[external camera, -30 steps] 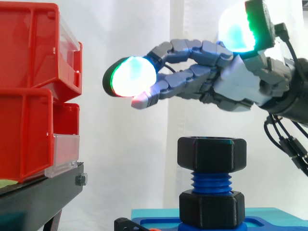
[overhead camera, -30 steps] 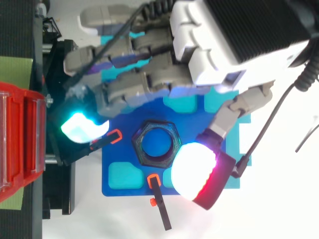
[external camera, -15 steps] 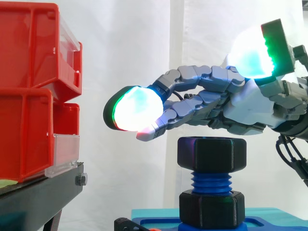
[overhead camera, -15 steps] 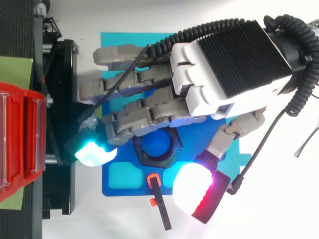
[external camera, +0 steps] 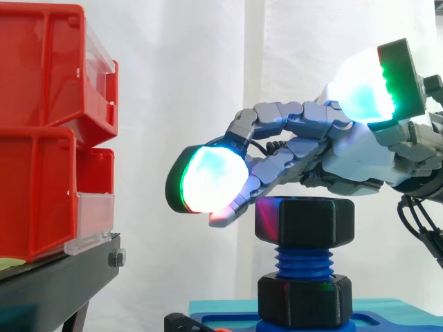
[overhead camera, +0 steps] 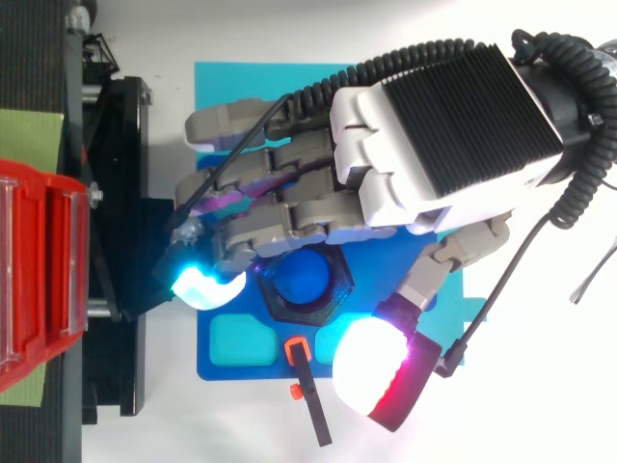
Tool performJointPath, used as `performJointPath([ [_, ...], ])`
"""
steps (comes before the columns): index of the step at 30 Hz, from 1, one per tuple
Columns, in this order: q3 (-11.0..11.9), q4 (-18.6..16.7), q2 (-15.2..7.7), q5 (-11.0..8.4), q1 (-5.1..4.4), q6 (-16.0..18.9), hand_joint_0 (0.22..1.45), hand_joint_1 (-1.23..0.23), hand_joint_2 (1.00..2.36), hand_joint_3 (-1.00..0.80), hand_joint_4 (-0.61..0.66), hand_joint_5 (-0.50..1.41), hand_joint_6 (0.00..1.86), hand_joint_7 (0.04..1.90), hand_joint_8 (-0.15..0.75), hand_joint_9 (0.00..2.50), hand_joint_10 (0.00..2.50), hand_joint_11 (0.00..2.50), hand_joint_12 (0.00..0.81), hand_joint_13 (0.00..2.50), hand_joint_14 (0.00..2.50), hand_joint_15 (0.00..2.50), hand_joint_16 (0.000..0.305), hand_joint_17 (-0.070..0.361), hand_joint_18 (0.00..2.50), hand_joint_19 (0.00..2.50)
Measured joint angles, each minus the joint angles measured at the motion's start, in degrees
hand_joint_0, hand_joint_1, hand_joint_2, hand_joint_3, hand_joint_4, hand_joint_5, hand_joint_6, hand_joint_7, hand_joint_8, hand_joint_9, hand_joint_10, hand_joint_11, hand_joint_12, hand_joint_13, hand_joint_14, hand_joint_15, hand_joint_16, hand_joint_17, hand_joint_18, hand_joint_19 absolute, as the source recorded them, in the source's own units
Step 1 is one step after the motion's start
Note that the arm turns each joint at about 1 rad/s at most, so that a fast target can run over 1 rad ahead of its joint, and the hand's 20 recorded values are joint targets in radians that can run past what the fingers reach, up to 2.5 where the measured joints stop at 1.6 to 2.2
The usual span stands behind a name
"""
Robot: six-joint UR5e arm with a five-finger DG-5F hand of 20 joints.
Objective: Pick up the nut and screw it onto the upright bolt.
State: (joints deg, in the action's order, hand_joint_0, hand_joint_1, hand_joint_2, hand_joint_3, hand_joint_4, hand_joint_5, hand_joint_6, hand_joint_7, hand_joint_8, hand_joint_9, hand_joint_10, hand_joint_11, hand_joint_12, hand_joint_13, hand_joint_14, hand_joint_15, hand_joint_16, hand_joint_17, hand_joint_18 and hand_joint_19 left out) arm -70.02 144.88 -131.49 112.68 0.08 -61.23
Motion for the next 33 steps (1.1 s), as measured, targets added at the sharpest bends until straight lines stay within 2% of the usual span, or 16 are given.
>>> performJointPath([
  [22,0.0,0.1,0.0,0.01,0.33,0.0,0.48,-0.21,1.00,-0.50,0.26,-0.10,0.50,1.18,0.313,0.71,0.00,0.00,0.293,0.66,0.00,0.00,0.025,0.057,0.31,0.00],
  [33,0.0,0.2,0.0,0.00,0.57,-0.1,0.48,-0.24,1.00,-0.50,0.25,-0.07,0.50,1.32,0.308,0.77,0.00,0.00,0.281,0.72,0.00,0.00,0.023,0.052,0.36,0.00],
])
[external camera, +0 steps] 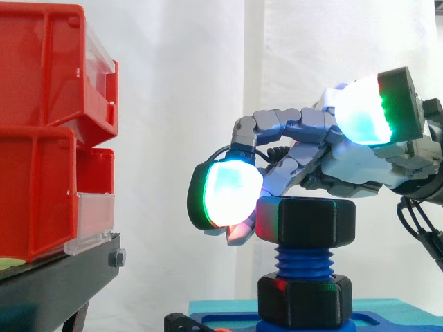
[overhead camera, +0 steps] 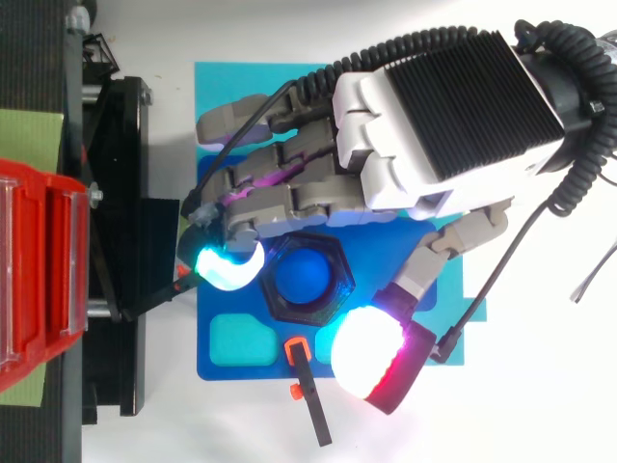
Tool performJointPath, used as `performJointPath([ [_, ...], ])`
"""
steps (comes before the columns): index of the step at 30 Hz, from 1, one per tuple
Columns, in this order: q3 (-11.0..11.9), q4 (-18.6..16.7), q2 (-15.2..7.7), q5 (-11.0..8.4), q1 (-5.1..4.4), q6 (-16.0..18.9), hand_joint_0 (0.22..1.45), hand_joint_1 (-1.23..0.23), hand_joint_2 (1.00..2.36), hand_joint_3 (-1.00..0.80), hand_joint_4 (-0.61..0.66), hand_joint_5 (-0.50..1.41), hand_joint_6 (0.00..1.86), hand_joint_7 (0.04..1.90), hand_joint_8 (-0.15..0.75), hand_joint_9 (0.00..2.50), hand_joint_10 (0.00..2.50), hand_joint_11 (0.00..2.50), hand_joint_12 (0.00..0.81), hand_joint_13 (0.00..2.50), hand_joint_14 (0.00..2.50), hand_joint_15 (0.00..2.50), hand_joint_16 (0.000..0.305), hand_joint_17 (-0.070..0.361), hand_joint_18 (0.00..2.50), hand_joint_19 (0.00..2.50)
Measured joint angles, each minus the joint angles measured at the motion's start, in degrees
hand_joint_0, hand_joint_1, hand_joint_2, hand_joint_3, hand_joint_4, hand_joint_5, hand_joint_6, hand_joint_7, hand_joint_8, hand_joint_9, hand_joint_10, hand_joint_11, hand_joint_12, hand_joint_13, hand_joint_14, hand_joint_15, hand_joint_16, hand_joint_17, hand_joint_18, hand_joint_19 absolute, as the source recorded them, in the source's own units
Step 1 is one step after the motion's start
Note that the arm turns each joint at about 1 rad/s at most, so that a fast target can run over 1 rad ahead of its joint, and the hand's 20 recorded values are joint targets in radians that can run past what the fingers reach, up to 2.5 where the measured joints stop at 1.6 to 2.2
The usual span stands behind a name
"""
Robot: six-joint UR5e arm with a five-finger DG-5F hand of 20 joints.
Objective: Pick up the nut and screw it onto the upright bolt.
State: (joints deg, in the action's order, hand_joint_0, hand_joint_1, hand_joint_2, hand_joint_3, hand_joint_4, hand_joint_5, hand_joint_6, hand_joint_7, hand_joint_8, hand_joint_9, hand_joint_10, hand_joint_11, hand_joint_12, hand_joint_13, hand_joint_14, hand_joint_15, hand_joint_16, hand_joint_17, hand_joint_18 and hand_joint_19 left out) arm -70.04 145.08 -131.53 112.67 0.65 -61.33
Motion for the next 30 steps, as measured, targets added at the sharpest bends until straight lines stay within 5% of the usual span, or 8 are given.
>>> performJointPath([
  [12,0.0,0.4,0.0,0.06,0.38,-0.4,0.49,-0.24,1.00,-0.50,0.23,-0.03,0.50,1.51,0.297,0.85,0.00,0.00,0.275,0.79,0.00,0.00,0.024,0.054,0.45,0.00],
  [23,0.0,0.0,0.0,0.48,1.17,-0.4,0.50,-0.26,1.00,-0.50,0.15,-0.01,0.65,1.32,0.284,1.00,0.00,0.00,0.276,0.88,0.00,0.00,0.024,0.054,0.54,0.00],
  [30,0.0,-0.1,0.0,0.98,1.78,-0.5,0.52,-0.34,1.00,-0.50,0.05,0.02,0.76,1.10,0.164,1.36,0.00,0.06,0.219,1.09,0.00,0.08,0.023,0.052,0.81,0.00],
])
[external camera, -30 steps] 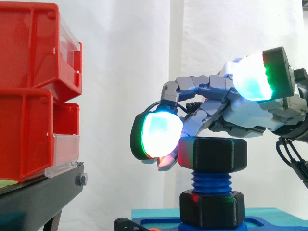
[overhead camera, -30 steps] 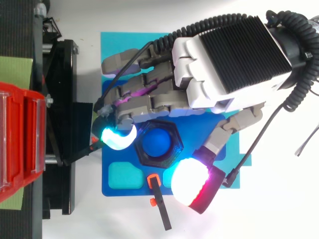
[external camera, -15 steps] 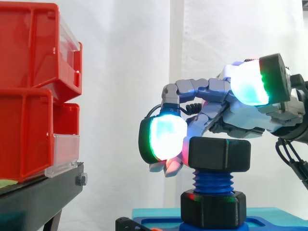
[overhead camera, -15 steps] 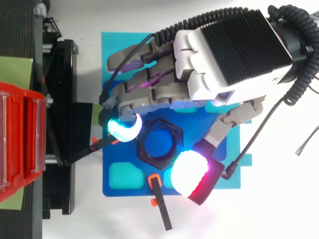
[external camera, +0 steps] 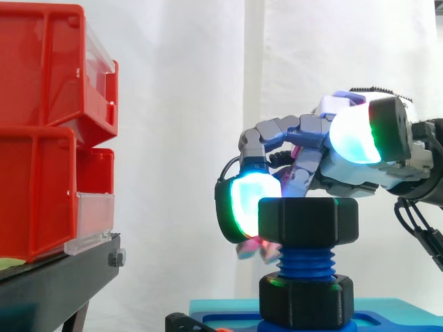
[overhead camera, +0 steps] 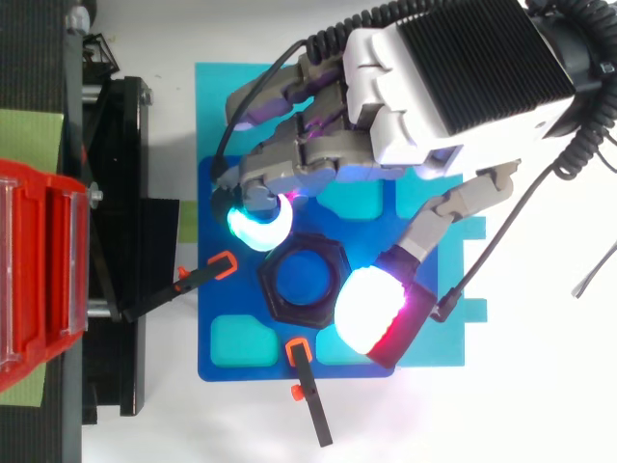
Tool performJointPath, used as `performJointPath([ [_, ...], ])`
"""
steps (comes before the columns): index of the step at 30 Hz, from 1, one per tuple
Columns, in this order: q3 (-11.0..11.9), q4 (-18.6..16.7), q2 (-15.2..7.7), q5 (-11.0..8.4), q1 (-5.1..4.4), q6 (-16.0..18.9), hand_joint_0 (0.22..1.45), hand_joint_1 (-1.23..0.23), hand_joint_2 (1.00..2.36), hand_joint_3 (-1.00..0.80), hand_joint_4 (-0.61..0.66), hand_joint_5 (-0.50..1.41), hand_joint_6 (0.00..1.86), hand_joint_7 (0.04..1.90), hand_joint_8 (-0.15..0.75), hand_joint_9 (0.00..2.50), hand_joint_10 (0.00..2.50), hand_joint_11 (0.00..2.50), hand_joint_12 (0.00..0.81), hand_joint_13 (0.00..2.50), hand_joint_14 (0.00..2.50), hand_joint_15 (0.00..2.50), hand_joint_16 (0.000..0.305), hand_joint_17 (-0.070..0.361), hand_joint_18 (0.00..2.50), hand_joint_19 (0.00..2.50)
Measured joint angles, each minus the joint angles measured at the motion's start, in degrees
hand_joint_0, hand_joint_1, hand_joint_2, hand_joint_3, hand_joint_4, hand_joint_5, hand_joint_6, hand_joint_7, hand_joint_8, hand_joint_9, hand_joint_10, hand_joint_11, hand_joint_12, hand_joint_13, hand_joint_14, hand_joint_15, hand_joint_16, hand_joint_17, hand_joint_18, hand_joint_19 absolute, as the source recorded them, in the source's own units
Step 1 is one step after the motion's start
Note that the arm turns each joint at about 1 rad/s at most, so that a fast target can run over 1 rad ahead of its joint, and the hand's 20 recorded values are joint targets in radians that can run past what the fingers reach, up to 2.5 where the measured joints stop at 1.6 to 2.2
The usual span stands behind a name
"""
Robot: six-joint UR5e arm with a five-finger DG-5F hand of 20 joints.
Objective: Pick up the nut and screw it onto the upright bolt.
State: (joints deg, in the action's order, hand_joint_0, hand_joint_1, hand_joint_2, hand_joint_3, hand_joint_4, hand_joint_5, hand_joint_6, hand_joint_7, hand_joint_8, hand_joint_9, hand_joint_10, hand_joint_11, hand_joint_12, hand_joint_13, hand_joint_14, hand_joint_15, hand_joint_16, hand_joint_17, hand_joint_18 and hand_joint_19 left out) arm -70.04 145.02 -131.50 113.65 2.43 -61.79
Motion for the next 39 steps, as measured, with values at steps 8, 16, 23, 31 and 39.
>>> performJointPath([
  [8,0.0,-0.3,0.0,0.86,0.85,0.0,0.55,-0.46,1.00,-0.50,0.06,0.04,0.73,1.13,0.091,1.72,0.01,0.26,0.155,1.25,0.01,0.14,0.018,0.041,0.98,0.05],
  [16,0.0,-0.4,0.0,1.25,1.41,0.0,0.51,-0.38,1.00,-0.50,0.08,0.05,0.71,1.17,0.113,1.82,0.01,0.33,0.142,1.33,0.01,0.15,0.018,0.040,1.05,0.11],
  [23,0.0,-0.7,0.0,1.83,1.81,0.0,0.45,-0.20,1.00,-0.50,0.07,0.06,0.70,1.20,0.138,1.81,0.01,0.29,0.172,1.33,0.00,0.11,0.021,0.047,1.04,0.09],
  [31,0.7,-1.7,0.0,3.19,2.43,0.4,0.42,-0.17,1.00,-0.50,0.11,0.09,0.55,1.40,0.141,1.78,0.01,0.20,0.197,1.25,0.00,0.03,0.027,0.060,0.99,0.05],
  [39,2.9,-1.7,0.0,4.14,2.90,1.6,0.41,-0.15,1.00,-0.50,0.23,0.06,0.50,1.29,0.179,1.61,0.01,0.14,0.223,1.14,0.00,0.02,0.034,0.076,0.85,0.01],
])
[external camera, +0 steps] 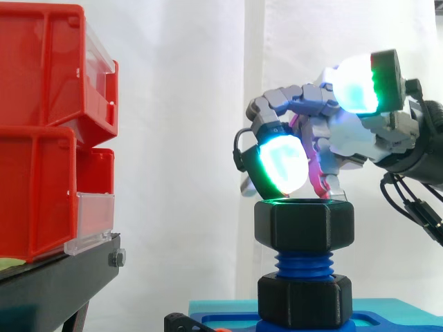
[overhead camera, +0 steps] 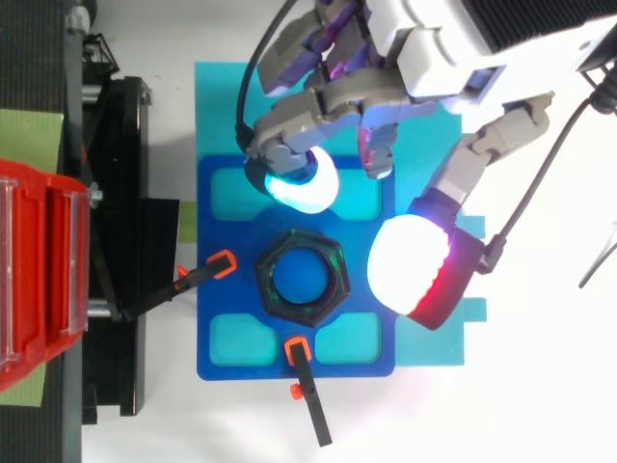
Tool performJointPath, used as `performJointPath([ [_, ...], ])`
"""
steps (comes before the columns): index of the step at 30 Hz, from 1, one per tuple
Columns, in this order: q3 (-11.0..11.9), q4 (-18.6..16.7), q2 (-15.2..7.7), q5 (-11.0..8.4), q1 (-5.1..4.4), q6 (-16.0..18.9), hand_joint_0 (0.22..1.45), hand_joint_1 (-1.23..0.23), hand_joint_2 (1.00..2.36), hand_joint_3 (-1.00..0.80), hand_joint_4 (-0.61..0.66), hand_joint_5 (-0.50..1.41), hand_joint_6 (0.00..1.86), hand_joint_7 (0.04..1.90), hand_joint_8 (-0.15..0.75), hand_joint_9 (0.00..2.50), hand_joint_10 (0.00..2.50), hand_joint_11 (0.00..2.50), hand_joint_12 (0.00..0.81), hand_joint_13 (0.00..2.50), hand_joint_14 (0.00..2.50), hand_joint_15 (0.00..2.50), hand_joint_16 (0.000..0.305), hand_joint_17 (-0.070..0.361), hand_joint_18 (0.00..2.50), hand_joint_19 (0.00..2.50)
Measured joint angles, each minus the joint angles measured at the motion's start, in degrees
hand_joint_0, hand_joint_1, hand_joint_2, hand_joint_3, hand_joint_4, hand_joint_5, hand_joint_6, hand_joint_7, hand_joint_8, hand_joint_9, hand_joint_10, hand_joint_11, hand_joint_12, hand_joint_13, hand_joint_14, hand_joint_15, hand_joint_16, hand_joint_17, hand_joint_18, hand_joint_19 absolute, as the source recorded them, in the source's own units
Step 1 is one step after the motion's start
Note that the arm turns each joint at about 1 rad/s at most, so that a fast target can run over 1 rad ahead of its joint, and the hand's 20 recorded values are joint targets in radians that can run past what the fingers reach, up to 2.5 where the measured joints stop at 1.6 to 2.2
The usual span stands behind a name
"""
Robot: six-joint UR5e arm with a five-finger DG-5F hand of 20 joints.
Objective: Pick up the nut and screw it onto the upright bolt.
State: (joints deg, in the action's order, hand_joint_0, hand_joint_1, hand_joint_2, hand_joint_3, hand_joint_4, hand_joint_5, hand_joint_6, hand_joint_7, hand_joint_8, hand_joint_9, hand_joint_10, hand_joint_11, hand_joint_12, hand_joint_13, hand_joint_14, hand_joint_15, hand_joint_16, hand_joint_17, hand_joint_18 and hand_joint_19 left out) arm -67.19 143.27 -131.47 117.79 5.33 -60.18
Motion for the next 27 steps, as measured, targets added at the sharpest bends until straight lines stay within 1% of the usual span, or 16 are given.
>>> performJointPath([
  [2,0.4,-0.1,0.0,0.09,-0.05,0.1,0.41,-0.15,1.00,-0.50,0.26,0.04,0.50,1.20,0.192,1.58,0.01,0.13,0.234,1.13,0.00,0.03,0.034,0.076,0.83,0.00],
  [3,0.5,-0.2,0.0,0.12,-0.09,0.1,0.41,-0.15,1.00,-0.50,0.30,0.02,0.51,1.08,0.199,1.53,0.00,0.13,0.240,1.11,0.00,0.03,0.034,0.077,0.81,0.00],
  [4,0.6,-0.2,0.0,0.12,-0.11,0.1,0.41,-0.15,1.00,-0.50,0.32,0.00,0.50,1.03,0.221,1.49,0.00,0.13,0.251,1.10,0.00,0.04,0.035,0.078,0.80,0.01],
  [5,0.6,-0.4,0.0,0.11,-0.16,0.1,0.41,-0.15,1.00,-0.50,0.32,0.00,0.50,1.02,0.226,1.48,0.00,0.13,0.253,1.10,0.00,0.04,0.035,0.078,0.80,0.01],
  [6,0.6,-0.6,0.0,0.10,-0.22,0.1,0.41,-0.15,1.00,-0.50,0.33,-0.02,0.50,0.98,0.261,1.42,0.01,0.18,0.271,1.08,0.00,0.07,0.036,0.080,0.77,0.02],
  [9,0.6,-1.0,-0.2,0.05,-0.38,0.2,0.41,-0.16,1.00,-0.50,0.30,-0.05,0.50,0.92,0.283,1.42,0.01,0.18,0.279,1.08,0.00,0.08,0.038,0.084,0.75,0.02],
  [14,0.2,-0.8,-0.3,-0.10,-0.91,0.1,0.40,-0.23,1.00,-0.50,0.27,-0.09,0.50,0.86,0.276,1.33,0.00,0.15,0.294,1.03,0.00,0.07,0.039,0.087,0.72,0.01],
  [17,-0.3,-0.8,-0.4,-0.35,-1.33,0.1,0.41,-0.24,1.00,-0.50,0.25,-0.10,0.50,0.82,0.266,1.22,0.00,0.06,0.296,0.94,0.00,0.03,0.038,0.087,0.71,0.01],
  [19,-0.7,-0.9,-0.4,-0.64,-1.61,0.1,0.41,-0.25,1.00,-0.50,0.25,-0.10,0.50,0.77,0.264,1.08,0.00,0.00,0.300,0.87,0.00,0.00,0.039,0.087,0.69,0.00],
  [20,-1.0,-0.9,-0.4,-0.87,-1.79,0.1,0.41,-0.25,1.00,-0.50,0.25,-0.10,0.50,0.75,0.262,1.08,0.00,0.00,0.295,0.82,0.00,0.00,0.041,0.091,0.65,0.00],
  [22,-1.4,-1.0,-0.4,-1.29,-2.08,0.1,0.40,-0.26,1.00,-0.50,0.29,-0.10,0.50,0.67,0.248,0.86,0.00,0.00,0.318,0.58,0.00,0.00,0.045,0.101,0.38,0.00],
  [23,-1.7,-1.0,-0.4,-1.62,-2.31,0.1,0.40,-0.26,1.00,-0.50,0.29,-0.10,0.50,0.66,0.247,0.85,0.00,0.00,0.322,0.57,0.00,0.00,0.045,0.102,0.36,0.00],
  [24,-1.9,-1.1,-0.4,-1.85,-2.46,0.1,0.40,-0.26,1.00,-0.50,0.30,-0.11,0.50,0.64,0.238,0.74,0.00,0.00,0.327,0.48,0.00,0.00,0.046,0.103,0.22,0.00],
  [25,-2.1,-1.1,-0.4,-2.06,-2.59,0.1,0.40,-0.26,1.00,-0.50,0.28,-0.11,0.50,0.63,0.233,0.70,0.00,0.00,0.332,0.43,0.00,0.00,0.045,0.102,0.14,0.00],
  [26,-2.4,-1.2,-0.4,-2.32,-2.76,0.1,0.40,-0.26,1.00,-0.50,0.28,-0.11,0.50,0.62,0.230,0.68,0.00,0.00,0.331,0.40,0.00,0.00,0.045,0.102,0.12,0.00],
  [27,-2.5,-1.3,-0.4,-2.48,-2.88,0.1,0.40,-0.26,1.00,-0.50,0.28,-0.12,0.50,0.61,0.224,0.60,0.00,0.00,0.339,0.35,0.00,0.00,0.046,0.102,0.04,0.00],
])
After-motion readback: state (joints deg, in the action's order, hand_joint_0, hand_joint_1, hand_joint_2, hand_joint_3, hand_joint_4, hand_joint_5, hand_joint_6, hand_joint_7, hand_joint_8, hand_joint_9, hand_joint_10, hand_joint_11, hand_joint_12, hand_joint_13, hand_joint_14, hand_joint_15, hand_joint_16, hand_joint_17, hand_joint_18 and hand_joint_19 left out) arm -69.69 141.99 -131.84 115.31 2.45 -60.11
